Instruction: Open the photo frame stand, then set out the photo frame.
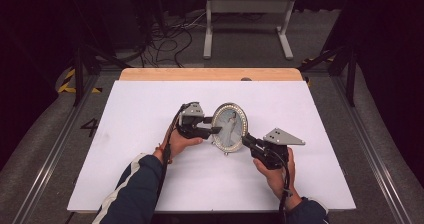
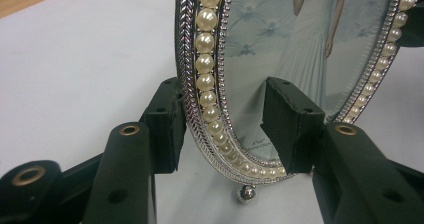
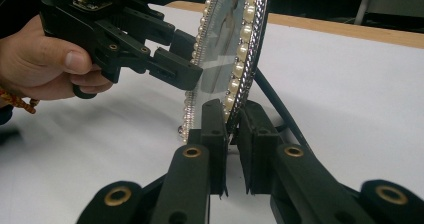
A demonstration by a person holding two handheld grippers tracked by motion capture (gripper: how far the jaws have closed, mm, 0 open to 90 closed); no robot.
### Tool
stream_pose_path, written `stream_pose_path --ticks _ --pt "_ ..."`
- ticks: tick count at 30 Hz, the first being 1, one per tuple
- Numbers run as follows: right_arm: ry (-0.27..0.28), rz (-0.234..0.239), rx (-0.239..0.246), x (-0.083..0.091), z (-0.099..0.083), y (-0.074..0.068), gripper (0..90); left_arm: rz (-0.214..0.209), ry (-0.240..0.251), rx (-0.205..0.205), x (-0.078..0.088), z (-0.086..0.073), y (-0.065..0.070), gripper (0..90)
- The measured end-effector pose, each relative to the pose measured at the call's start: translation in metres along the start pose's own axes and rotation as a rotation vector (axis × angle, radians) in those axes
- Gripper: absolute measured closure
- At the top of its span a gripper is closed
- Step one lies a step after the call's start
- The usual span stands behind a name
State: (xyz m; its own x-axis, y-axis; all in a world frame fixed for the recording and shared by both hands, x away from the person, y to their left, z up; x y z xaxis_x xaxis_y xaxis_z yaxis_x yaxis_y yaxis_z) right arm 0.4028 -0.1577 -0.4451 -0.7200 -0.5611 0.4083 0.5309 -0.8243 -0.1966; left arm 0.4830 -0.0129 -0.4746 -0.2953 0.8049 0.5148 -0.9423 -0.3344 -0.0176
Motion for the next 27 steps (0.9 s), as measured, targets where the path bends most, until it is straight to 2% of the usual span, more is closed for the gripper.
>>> stream_pose_path --ticks 8,17,27 --pt "-0.005 -0.003 -0.024 -0.002 0.001 0.003 81.5 0.004 -0.012 0.006 0.007 -0.003 -0.001 59.5" --pt "-0.005 -0.011 -0.048 -0.003 0.001 0.005 80.8 0.016 -0.018 -0.010 0.011 -0.004 0.002 59.8" --pt "0.006 -0.031 -0.048 -0.007 0.003 0.006 80.0 0.020 -0.023 -0.014 0.020 -0.010 0.006 60.8"
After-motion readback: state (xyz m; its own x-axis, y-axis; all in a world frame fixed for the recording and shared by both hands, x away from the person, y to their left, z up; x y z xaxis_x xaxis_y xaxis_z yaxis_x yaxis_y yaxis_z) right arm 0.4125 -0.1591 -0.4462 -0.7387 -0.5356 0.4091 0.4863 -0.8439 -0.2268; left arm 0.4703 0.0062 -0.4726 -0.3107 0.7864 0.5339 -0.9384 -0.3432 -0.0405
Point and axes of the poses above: each handheld gripper's, and its own axes: x roughly backward along the jaws, z roughly out of its top, y roughly to its right, the point moved 9 cm from there along -x, roughly forward along the jaws, and after that the axes turned 8 degrees about -x, right-handed, at the moved point
